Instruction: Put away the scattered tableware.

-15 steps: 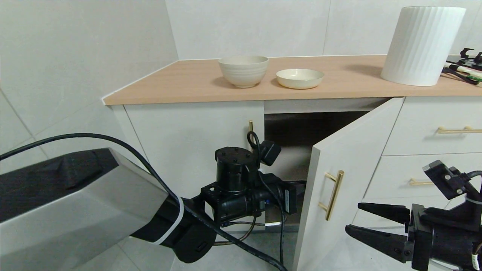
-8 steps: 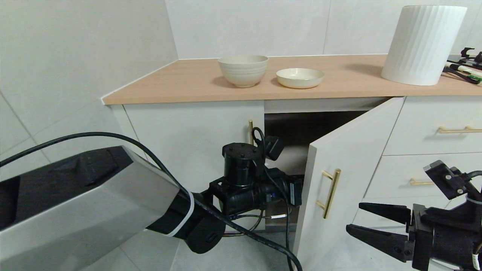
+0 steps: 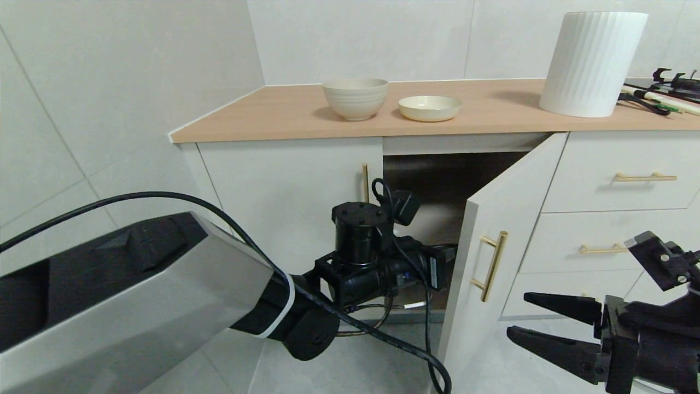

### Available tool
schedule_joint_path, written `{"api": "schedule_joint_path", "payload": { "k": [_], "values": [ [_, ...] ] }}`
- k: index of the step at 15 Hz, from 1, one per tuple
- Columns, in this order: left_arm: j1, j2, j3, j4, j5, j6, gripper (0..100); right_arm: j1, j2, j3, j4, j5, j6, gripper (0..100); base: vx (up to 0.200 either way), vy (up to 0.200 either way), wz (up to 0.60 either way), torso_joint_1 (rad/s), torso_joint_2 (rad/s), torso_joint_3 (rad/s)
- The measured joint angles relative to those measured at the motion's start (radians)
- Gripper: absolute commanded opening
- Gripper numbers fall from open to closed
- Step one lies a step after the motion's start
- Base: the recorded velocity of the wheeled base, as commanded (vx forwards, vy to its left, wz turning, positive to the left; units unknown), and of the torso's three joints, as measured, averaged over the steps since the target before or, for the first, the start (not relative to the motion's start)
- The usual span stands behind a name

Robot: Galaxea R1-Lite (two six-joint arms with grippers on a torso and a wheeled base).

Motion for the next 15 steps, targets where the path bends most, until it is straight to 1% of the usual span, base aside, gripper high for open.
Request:
{"api": "schedule_joint_path", "payload": {
  "k": [2, 6, 8, 10, 12, 13, 14, 15],
  "values": [
    [0.004, 0.018, -0.028, 0.001, 0.027, 0.0, 0, -0.001, -0.003, 0.0, 0.0, -0.001, 0.0, 100, 0.0, 0.0, 0.0, 0.0, 0.0, 0.0],
    [0.002, 0.051, -0.076, 0.034, 0.034, 0.0, 0, 0.001, -0.006, -0.001, 0.0, 0.001, 0.0, 100, 0.0, 0.0, 0.0, 0.0, 0.0, 0.0],
    [-0.001, 0.07, -0.111, 0.054, 0.075, 0.0, 0, 0.003, -0.007, -0.002, -0.001, 0.001, 0.0, 100, 0.0, 0.0, 0.0, 0.0, 0.0, 0.0],
    [-0.015, 0.085, -0.133, 0.052, 0.1, 0.0, 0, 0.004, -0.012, -0.002, -0.001, 0.003, 0.0, 100, 0.0, 0.0, 0.0, 0.0, 0.0, 0.0],
    [-0.04, 0.083, -0.13, 0.043, 0.103, -0.002, 0, 0.011, -0.022, -0.002, -0.001, 0.008, 0.0, 100, 0.0, 0.0, 0.0, 0.0, 0.0, 0.0],
    [-0.056, 0.076, -0.114, 0.034, 0.089, -0.007, 0, 0.019, -0.031, -0.001, -0.001, 0.009, 0.001, 100, 0.0, 0.0, 0.0, 0.0, 0.0, 0.0],
    [-0.073, 0.054, -0.07, 0.016, 0.031, -0.014, 0, 0.036, -0.051, 0.0, 0.0, 0.013, 0.006, 100, 0.0, 0.0, 0.0, 0.0, 0.0, 0.0],
    [-0.091, 0.022, 0.002, -0.017, -0.074, -0.022, 0, 0.058, -0.076, 0.0, 0.0, 0.024, 0.008, 100, 0.0, 0.0, 0.0, 0.0, 0.0, 0.0]
  ]
}}
